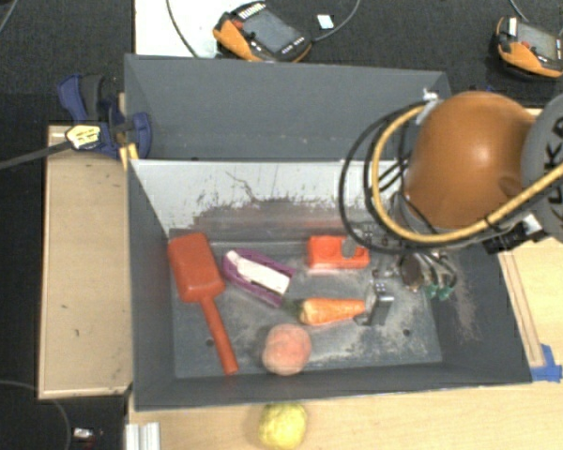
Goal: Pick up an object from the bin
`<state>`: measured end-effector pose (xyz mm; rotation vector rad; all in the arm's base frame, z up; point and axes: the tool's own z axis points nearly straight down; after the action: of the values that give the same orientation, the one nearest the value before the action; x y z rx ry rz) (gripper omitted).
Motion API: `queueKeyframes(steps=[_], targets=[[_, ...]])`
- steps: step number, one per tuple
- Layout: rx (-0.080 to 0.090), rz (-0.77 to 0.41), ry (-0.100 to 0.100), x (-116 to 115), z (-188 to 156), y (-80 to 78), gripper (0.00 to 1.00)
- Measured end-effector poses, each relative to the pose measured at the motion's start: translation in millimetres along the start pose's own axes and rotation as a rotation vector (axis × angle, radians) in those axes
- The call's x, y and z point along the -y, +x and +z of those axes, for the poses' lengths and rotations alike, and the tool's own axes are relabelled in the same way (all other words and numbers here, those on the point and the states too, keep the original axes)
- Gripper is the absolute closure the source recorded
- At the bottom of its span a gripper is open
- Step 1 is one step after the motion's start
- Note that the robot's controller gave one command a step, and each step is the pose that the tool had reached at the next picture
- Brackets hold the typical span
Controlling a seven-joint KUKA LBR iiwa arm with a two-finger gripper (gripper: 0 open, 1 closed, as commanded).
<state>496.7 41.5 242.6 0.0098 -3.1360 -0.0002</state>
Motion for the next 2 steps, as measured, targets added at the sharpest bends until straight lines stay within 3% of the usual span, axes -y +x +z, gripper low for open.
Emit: queueKeyframes(steps=[1,2], targets=[[0.008,0.003,-0.001,0.3,-4.3,-1.4,0.00],[0.013,-0.081,0.000,21.3,149.6,-19.8,0.00]])
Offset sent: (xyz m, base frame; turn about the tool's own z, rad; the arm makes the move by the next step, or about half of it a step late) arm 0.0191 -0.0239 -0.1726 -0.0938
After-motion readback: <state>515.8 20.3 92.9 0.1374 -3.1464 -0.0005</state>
